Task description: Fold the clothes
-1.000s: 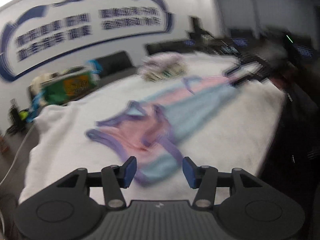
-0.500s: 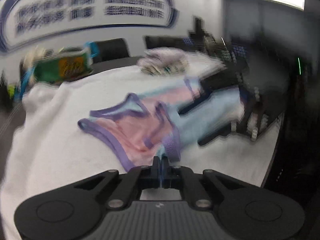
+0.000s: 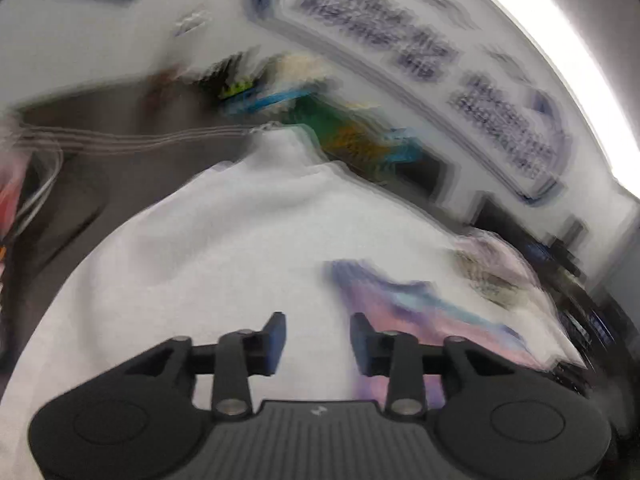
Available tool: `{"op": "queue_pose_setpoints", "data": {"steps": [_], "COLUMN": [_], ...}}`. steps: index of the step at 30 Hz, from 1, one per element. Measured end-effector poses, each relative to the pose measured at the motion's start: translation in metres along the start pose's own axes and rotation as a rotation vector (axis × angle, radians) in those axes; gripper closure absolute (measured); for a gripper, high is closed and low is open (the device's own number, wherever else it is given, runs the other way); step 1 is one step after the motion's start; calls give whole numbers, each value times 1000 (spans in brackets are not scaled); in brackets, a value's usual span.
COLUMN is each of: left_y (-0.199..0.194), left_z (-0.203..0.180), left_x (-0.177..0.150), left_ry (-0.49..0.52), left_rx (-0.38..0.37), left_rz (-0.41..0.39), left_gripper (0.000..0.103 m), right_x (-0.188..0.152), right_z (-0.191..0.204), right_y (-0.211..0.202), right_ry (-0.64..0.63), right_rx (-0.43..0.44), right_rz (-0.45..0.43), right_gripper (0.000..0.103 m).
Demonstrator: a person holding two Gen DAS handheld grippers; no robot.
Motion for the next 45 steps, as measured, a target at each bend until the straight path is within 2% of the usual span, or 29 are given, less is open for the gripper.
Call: {"op": "queue_pose_setpoints", "data": {"steps": [1, 2, 4, 5, 6, 7, 8, 9, 10, 11, 13, 15, 17, 21, 25, 26, 27, 28, 31, 32, 34, 36, 37, 38, 40, 41, 43, 44, 45], "left_y": [-7, -11, -8, -2, 5, 12, 18, 27, 35, 44, 51, 59, 66, 74, 71, 62, 53, 45, 25, 18, 22, 34, 40, 46, 50, 48, 39, 31, 23], "left_z": [-16, -33, -56, -64, -67, -70, -71, -65, -59, -53, -41, -23, -9, 5, 17, 20, 18, 16, 1, -6, -18, -24, -25, -25, -22, -22, -26, -33, -41], "left_x": [-2, -9, -22, -29, -34, -39, -42, -40, -39, -37, -28, -18, -11, -3, 7, 9, 7, 6, -5, -10, -19, -25, -27, -29, -26, -24, -18, -16, -16], "left_ry": [99, 226, 444, 513, 545, 576, 575, 535, 495, 455, 336, 169, 85, 65, 38, 27, 36, 45, 121, 155, 229, 266, 281, 291, 296, 297, 311, 339, 375], "left_rx": [-69, -101, -80, -59, -70, -81, -115, -117, -119, -121, -141, -199, -168, -55, 18, 29, 15, 1, -61, -84, -60, -17, -9, 2, 54, 77, 129, 129, 97], "left_rz": [-13, -19, -20, 0, 38, 76, 115, 158, 201, 243, 251, 293, 306, 295, 255, 241, 232, 224, 177, 158, 153, 194, 221, 242, 227, 211, 152, 116, 89], "left_gripper": [58, 43, 29, 30, 31, 41, 70, 90, 99, 101, 101, 100, 99, 97, 74, 73, 73, 68, 39, 36, 37, 67, 94, 93, 88, 83, 81, 80, 79], "right_x": [-2, -4, -8, -9, -11, -13, -15, -17, -19, -20, -23, -26, -30, -37, -37, -37, -38, -38, -45, -51, -62, -75, -81, -85, -94, -98, -101, -101, -101], "right_z": [1, 0, -2, -4, -7, -10, -12, -14, -14, -15, -16, -17, -18, -19, -18, -17, -17, -16, -24, -29, -41, -54, -60, -63, -67, -69, -70, -71, -72], "right_y": [-8, -12, -18, -17, -19, -20, -23, -25, -29, -32, -36, -37, -38, -36, -34, -35, -40, -45, -72, -83, -101, -112, -116, -119, -119, -119, -121, -124, -130], "right_ry": [-5, -9, -4, 3, 14, 26, 38, 49, 54, 59, 61, 67, 75, 73, 68, 65, 55, 46, 60, 85, 121, 159, 178, 187, 193, 195, 180, 181, 185], "right_rx": [0, 0, -21, -27, -35, -47, -53, -60, -66, -72, -79, -82, -83, -77, -66, -72, -87, -102, -144, -164, -210, -260, -280, -289, -299, -304, -328, -331, -339], "right_rz": [-8, -16, -16, -12, -13, -13, -13, -12, -17, -17, -16, -13, -5, 20, 28, 28, 29, 29, 28, 34, 48, 78, 96, 102, 123, 134, 142, 129, 107], "right_gripper": [51, 51, 51, 51, 51, 51, 51, 51, 51, 51, 51, 51, 51, 51, 51, 51, 51, 51, 51, 51, 51, 52, 52, 54, 62, 62, 62, 62, 62]}}
Point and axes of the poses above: each gripper's, at about its wrist camera, not at the fingertips, and y roughly the way its jaws point, z to its left, x to its top, the point moved 5 cm from there along y, roughly the way its jaws point, and after that the axes turned 1 degree about -z, right-handed, at the moved point
